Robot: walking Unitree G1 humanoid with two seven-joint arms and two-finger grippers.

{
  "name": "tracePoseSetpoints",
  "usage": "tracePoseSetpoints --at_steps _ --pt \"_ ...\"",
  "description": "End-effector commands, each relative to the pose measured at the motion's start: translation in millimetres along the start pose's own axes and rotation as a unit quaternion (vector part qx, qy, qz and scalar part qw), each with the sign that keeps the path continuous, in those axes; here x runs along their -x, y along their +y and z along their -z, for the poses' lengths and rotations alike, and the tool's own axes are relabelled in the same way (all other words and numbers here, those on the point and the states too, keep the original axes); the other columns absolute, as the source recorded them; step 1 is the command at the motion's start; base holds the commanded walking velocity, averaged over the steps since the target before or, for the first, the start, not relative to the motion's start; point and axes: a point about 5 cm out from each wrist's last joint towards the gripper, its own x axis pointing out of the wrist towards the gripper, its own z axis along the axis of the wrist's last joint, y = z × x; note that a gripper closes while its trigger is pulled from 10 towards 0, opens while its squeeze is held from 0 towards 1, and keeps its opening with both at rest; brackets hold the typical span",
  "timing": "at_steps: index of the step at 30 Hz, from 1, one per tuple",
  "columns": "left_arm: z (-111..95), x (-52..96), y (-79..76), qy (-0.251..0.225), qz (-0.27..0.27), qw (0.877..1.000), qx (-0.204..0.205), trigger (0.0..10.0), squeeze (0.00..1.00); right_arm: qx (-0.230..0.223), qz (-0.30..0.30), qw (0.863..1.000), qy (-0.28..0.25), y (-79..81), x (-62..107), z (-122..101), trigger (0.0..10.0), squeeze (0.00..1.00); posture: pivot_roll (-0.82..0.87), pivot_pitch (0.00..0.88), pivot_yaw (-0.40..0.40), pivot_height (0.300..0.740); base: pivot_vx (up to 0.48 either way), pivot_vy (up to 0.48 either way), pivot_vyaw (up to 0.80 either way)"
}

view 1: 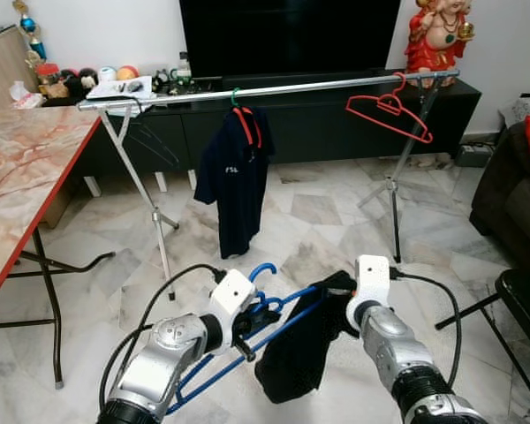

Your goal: Hang hanger

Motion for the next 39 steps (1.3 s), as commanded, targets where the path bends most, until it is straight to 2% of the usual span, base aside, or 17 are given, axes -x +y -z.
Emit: tracePoseSetpoints --at_steps 1,7,10,16,17,18,20,21,22,24,25,26,27,30,33,37,39 --pt "-7.3 0.2 -0.5 -0.016 0.015 1.0 0.004 10.0 0.0 0.024 -0.031 0.999 -0.015 10.1 -0.5 -8.7 10.0 0.0 0.1 0.03 0.032 0.74 0.0 0.0 0.0" --pt "-9.4 2.7 -6.3 -0.027 0.044 0.998 0.023 10.0 0.0 0.066 -0.067 0.995 -0.033 14.5 1.2 -17.6 10.0 0.0 0.1 0.033 0.032 0.74 0.0 0.0 0.0" --pt "-7.1 4.1 -7.4 -0.021 0.052 0.998 0.019 10.0 0.0 0.109 -0.082 0.989 -0.049 13.3 3.6 -25.6 10.0 0.0 0.1 0.033 0.032 0.74 0.0 0.0 0.0" --pt "-5.9 2.1 -5.9 -0.016 0.044 0.999 0.018 10.0 0.0 0.097 -0.108 0.987 -0.069 17.6 8.9 -41.4 10.0 0.0 0.1 0.035 0.031 0.74 0.0 0.0 0.0" --pt "-6.0 1.5 -6.7 -0.016 0.046 0.999 0.02 10.0 0.0 0.09 -0.147 0.982 -0.081 26.9 13.8 -44.7 10.0 0.0 0.09 0.036 0.032 0.74 0.0 0.0 0.0" --pt "-5.9 1.0 -7.6 -0.017 0.049 0.998 0.021 10.0 0.0 0.097 -0.208 0.968 -0.101 40.5 22.5 -47.3 10.0 0.0 0.09 0.038 0.033 0.74 0.0 0.0 0.0" --pt "-5.9 0.8 -7.8 -0.017 0.049 0.998 0.021 10.0 0.0 0.1 -0.221 0.964 -0.106 43.5 24.7 -47.8 10.0 0.0 0.09 0.038 0.033 0.74 0.0 0.0 0.0" --pt "-6.0 0.6 -8.6 -0.017 0.052 0.998 0.022 10.0 0.0 0.119 -0.257 0.952 -0.116 50.6 33.7 -46.7 10.0 0.0 0.09 0.038 0.033 0.74 0.0 0.0 0.0" --pt "-6.0 0.5 -8.7 -0.017 0.052 0.998 0.022 10.0 0.0 0.138 -0.263 0.948 -0.115 51.4 36.3 -44.2 10.0 0.0 0.09 0.038 0.033 0.74 0.0 0.0 0.0" --pt "-5.8 0.3 -8.4 -0.016 0.051 0.998 0.022 10.0 0.0 0.177 -0.251 0.946 -0.103 47.5 36.8 -37.6 10.0 0.0 0.08 0.038 0.032 0.74 0.0 0.0 0.0" --pt "-5.3 0.1 -7.8 -0.014 0.047 0.999 0.02 10.0 0.0 0.181 -0.23 0.952 -0.095 42.5 34.3 -35.4 10.0 0.0 0.09 0.037 0.032 0.74 0.0 0.0 0.0" --pt "-5.3 0.1 -7.8 -0.014 0.047 0.999 0.02 10.0 0.0 0.181 -0.23 0.952 -0.095 42.5 34.3 -35.4 10.0 0.0 0.09 0.037 0.032 0.74 0.0 0.0 0.0" --pt "-4.2 -0.3 -6.4 -0.01 0.04 0.999 0.016 10.0 0.0 0.149 -0.174 0.971 -0.075 28.9 27.4 -32.3 10.0 0.0 0.09 0.038 0.03 0.74 0.0 0.0 0.0" --pt "-3.4 -0.4 -5.3 -0.008 0.034 0.999 0.014 10.0 0.0 0.117 -0.084 0.988 -0.048 5.3 20.7 -25.5 10.0 0.0 0.09 0.038 0.03 0.74 0.0 0.0 0.0" --pt "-3.7 -0.5 -5.3 -0.009 0.035 0.999 0.016 10.0 0.0 0.099 -0.041 0.994 -0.026 -8.6 17.8 -17.5 10.0 0.0 0.09 0.036 0.028 0.74 0.0 0.0 0.0" --pt "-4.1 0.2 -4.7 -0.01 0.033 0.999 0.015 10.0 0.0 0.16 -0.007 0.987 -0.013 -18.8 20.6 -8.9 10.0 0.0 0.09 0.034 0.029 0.74 0.0 0.0 0.0" --pt "-4.0 0.4 -3.4 -0.01 0.029 0.999 0.014 10.0 0.0 0.137 0.003 0.99 -0.021 -19.0 22.8 -11.8 10.0 0.0 0.09 0.033 0.028 0.74 0.0 0.0 0.0"
